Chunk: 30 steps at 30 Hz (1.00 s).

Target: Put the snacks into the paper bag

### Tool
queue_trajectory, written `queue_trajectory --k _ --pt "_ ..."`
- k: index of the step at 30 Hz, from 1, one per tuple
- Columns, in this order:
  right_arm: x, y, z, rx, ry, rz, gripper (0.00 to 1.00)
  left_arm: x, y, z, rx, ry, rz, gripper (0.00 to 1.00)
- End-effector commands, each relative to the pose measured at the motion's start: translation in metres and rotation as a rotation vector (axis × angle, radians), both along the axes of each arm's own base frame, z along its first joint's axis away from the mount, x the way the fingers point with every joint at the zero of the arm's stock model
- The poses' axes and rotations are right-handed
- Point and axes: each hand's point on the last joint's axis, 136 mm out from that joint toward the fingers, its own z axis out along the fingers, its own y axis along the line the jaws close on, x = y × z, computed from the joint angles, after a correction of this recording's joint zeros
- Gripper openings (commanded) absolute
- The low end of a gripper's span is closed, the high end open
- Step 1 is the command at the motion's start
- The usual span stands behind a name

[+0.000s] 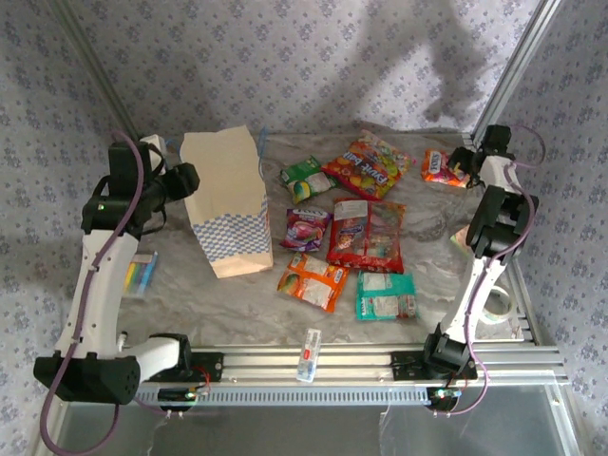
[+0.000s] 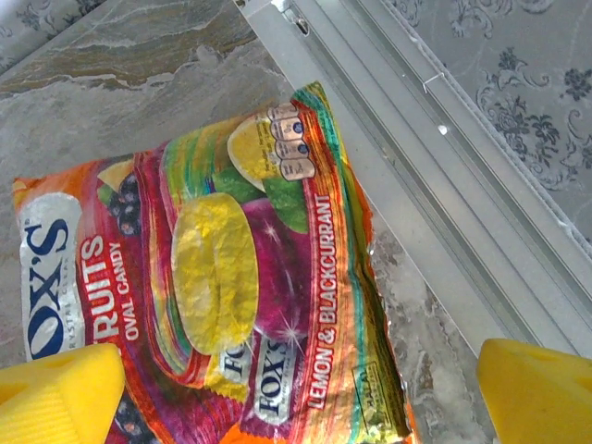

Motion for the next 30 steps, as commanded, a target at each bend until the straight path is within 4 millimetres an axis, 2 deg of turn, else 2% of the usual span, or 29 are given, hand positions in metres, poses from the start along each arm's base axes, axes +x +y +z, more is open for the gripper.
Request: queue_trajectory --k 1,12,16,19,24,30 --pt "-0.001 0.007 -0.005 -0.004 0.047 0.028 0.99 0.001 -0.005 0.004 -0.016 -0.024 -0.017 0.61" --pt "0.008 0.026 -0.02 0.074 0.128 0.109 0.96 0.008 -0.004 -0.004 0.002 -0.001 -0.01 0.62" --pt "0.003 0.03 -0.028 0.112 0.188 0.123 0.96 0.01 -0.004 -0.004 0.007 0.003 -0.016 0.62" --pt "-0.004 0.024 -0.033 0.085 0.215 0.103 0.96 0.012 -0.004 -0.004 0.012 0.002 -0.017 0.63" --pt "-0.009 0.025 -0.033 0.073 0.231 0.111 0.95 0.013 -0.005 -0.003 0.013 0.004 -0.02 0.63" --pt "-0.021 0.046 -0.039 0.068 0.294 0.175 0.85 0.012 -0.005 -0.001 0.008 -0.004 -0.023 0.63"
